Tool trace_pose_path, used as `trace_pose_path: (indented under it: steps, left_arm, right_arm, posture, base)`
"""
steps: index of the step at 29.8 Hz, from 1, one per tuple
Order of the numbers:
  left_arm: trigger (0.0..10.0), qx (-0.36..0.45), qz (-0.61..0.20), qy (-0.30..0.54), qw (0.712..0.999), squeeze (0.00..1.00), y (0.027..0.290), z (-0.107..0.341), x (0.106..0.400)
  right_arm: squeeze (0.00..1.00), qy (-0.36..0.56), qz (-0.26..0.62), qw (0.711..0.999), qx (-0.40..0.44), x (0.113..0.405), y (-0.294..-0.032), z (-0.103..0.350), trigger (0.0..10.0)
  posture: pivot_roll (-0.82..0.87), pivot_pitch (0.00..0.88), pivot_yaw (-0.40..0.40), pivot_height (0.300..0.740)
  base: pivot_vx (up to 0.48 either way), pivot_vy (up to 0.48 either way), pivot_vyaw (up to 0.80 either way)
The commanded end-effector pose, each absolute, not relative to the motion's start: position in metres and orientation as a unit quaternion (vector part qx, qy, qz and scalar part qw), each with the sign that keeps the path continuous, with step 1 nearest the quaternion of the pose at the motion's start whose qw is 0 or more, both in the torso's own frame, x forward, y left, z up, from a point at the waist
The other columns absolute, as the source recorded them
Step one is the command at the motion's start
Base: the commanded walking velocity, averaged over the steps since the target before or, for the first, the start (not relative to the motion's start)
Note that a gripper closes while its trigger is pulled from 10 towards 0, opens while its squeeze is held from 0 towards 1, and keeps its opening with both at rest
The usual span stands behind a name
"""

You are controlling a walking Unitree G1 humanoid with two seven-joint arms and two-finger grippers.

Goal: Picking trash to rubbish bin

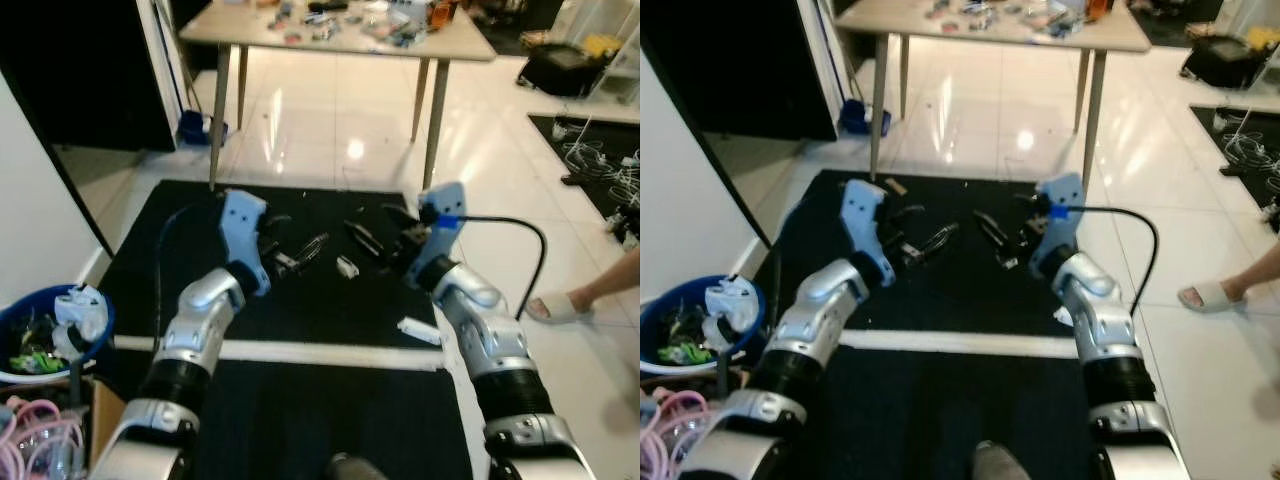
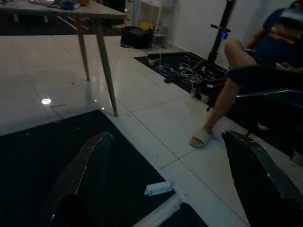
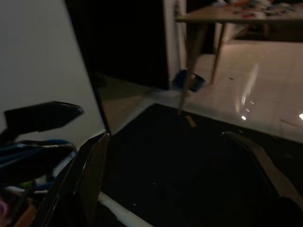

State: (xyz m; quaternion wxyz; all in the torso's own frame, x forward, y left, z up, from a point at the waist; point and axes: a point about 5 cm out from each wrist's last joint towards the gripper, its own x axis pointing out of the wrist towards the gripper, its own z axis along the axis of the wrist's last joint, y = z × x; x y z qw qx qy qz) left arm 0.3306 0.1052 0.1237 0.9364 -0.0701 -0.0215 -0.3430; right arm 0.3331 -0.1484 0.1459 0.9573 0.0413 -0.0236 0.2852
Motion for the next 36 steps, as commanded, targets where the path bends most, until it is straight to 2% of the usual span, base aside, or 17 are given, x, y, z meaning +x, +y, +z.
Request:
trace_pose_path:
  steps: [1,9,11,36]
  left_arm:
    - [10.0,-0.059,-0.346,-0.018,0.936,0.0,0.1056,0.1213,0.3301]
    - [10.0,-0.054,-0.348,-0.021,0.936,0.0,0.1049,0.1217,0.3296]
    - [10.0,-0.054,-0.351,-0.023,0.934,0.0,0.1044,0.122,0.3292]
    - [10.0,-0.051,-0.364,-0.033,0.929,0.0,0.1028,0.1236,0.3271]
  right_arm:
    - [0.0,-0.023,0.283,0.958,0.04,0.3328,-0.1506,0.1458,10.0]
    - [0.0,-0.027,0.283,0.958,0.044,0.3325,-0.1511,0.1464,10.0]
    - [0.0,-0.031,0.283,0.958,0.046,0.3322,-0.1514,0.1471,10.0]
    - [0.0,-0.035,0.28,0.958,0.043,0.3319,-0.1519,0.148,10.0]
  posture:
    - [-0.09,0.0,0.026,0.74]
    - [-0.09,0.0,0.025,0.74]
    - [-0.09,0.0,0.026,0.74]
    - [-0.09,0.0,0.026,0.74]
  base:
    - [0.0,0.0,-0.8]
    - [0.0,0.0,-0.79]
    - [0.292,0.0,0.0]
    - [0.474,0.0,-0.02]
